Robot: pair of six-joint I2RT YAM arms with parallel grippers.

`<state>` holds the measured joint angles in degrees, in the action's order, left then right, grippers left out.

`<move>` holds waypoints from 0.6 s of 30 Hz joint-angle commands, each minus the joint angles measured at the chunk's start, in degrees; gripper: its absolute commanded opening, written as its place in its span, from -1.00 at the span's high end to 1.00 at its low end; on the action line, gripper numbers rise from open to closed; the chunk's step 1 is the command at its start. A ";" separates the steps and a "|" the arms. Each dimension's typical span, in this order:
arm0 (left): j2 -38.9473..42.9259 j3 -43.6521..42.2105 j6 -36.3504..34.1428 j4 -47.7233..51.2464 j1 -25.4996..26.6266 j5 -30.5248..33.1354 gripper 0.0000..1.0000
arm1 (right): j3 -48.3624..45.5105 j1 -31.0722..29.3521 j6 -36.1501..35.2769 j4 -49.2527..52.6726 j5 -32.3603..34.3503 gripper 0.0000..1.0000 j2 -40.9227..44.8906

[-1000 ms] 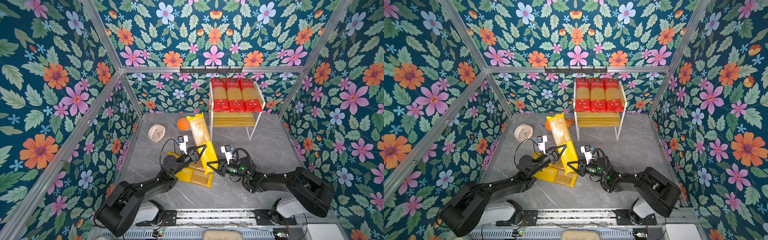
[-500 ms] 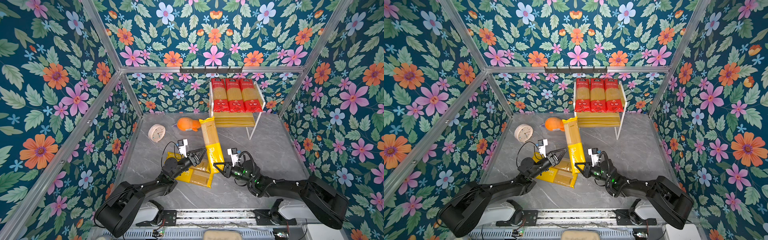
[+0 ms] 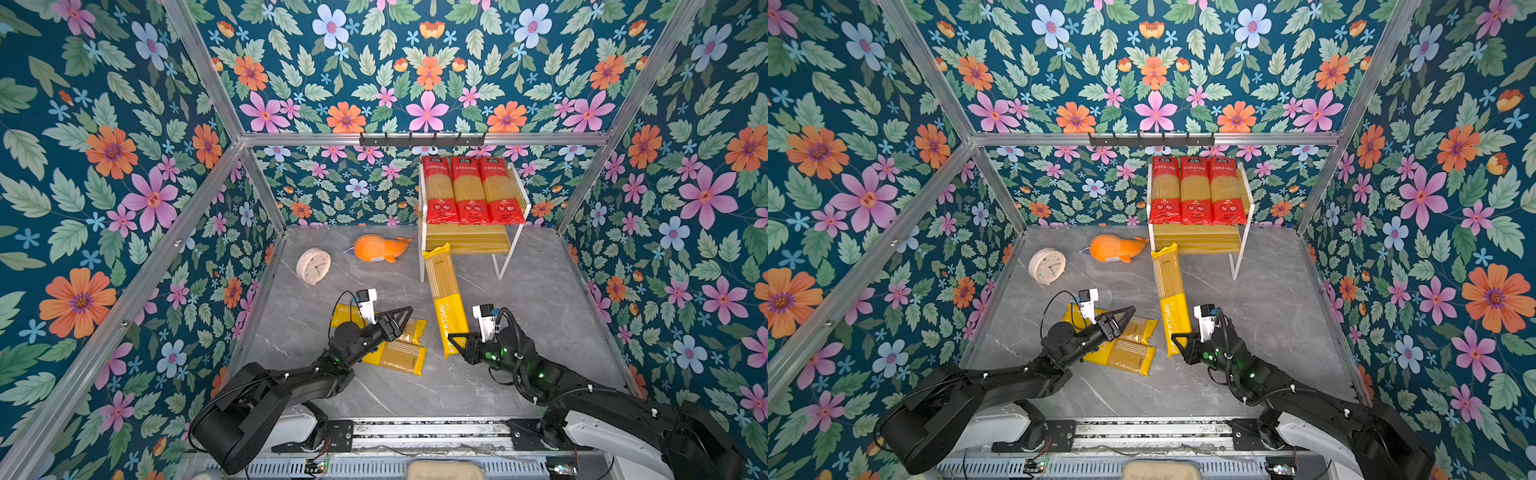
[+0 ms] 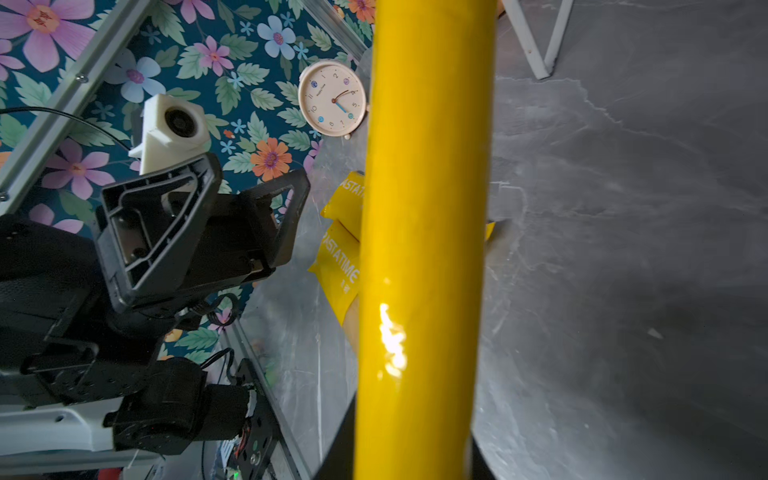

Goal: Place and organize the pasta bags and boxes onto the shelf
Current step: 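Carry the upright yellow bag with the right gripper to the shelf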

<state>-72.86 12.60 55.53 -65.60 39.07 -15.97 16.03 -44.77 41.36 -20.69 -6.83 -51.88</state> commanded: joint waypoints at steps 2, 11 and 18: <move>-1.16 0.71 -1.65 0.92 1.16 1.82 -0.24 | 0.63 2.24 -3.82 -0.69 2.45 1.00 3.53; -3.17 1.46 -2.15 1.17 3.08 3.02 -0.25 | 8.94 14.27 -5.37 -0.42 -4.77 1.00 -1.98; -2.42 0.27 -2.79 2.67 4.86 5.36 -0.25 | 23.39 20.51 -3.78 -2.36 -10.66 1.00 -18.39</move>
<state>-75.72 13.19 53.76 -62.92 43.62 -12.03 34.76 -25.58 38.50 -12.67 -13.91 -66.61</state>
